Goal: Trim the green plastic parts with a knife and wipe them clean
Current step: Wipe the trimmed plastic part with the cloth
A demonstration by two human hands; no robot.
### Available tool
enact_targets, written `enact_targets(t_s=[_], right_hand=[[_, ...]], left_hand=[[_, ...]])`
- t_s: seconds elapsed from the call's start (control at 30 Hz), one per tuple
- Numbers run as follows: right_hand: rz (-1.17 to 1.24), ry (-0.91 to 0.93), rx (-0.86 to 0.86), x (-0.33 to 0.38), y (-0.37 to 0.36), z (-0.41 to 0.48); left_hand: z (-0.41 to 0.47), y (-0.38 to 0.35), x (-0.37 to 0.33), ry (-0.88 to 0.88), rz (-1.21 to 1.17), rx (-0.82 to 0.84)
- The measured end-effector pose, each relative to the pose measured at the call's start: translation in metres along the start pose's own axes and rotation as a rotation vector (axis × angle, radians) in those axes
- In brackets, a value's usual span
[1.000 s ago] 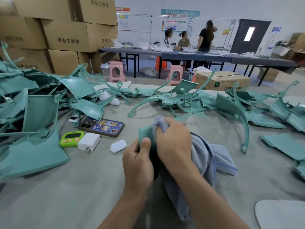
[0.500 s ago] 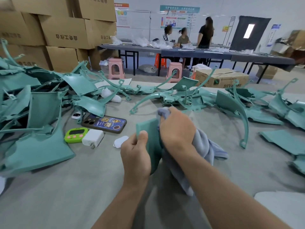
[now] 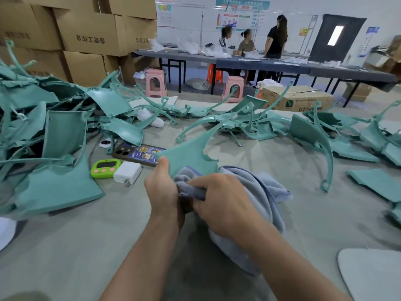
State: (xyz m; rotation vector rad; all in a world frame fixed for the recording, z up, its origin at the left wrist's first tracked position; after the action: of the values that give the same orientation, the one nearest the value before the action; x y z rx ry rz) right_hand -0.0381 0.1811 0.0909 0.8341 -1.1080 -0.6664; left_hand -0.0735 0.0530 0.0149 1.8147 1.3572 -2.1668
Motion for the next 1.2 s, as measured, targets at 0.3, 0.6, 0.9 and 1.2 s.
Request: enact_targets(t_s=[0.3, 0.6, 0.9, 1.2], right_hand=[[-0.325, -0.609, -0.612, -0.12, 0.086, -0.027], [0.335, -0.312, -0.559, -0.082, 0.074, -0.035], [0.835, -0.494, -0.265, -0.112, 0.027, -0.019], [1.48, -0.508, 0.094, -0.102, 0.01, -0.014]], left_hand=[[0.001, 0.005, -0.004, 0.109, 0.015, 0.01], [-0.014, -0.02, 0.0, 0.043, 0.239, 0.222], [-0.053, -0.055, -0.026, -0.693, 0.982, 0.52], [-0.091, -0.077, -0.012, -0.908, 0.97, 0.827]])
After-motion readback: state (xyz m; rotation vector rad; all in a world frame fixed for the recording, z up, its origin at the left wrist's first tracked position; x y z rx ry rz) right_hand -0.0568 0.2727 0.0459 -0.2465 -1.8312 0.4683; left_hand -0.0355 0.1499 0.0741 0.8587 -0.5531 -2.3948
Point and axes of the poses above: each hand's wrist, its own z-axis towards the middle knuckle, its own y-axis out of the back of the hand, x = y × z, the point moved 9 cm from there along z, towards the middle knuckle, and after that the axes turned 11 degrees about -y, right-handed, at the moved point
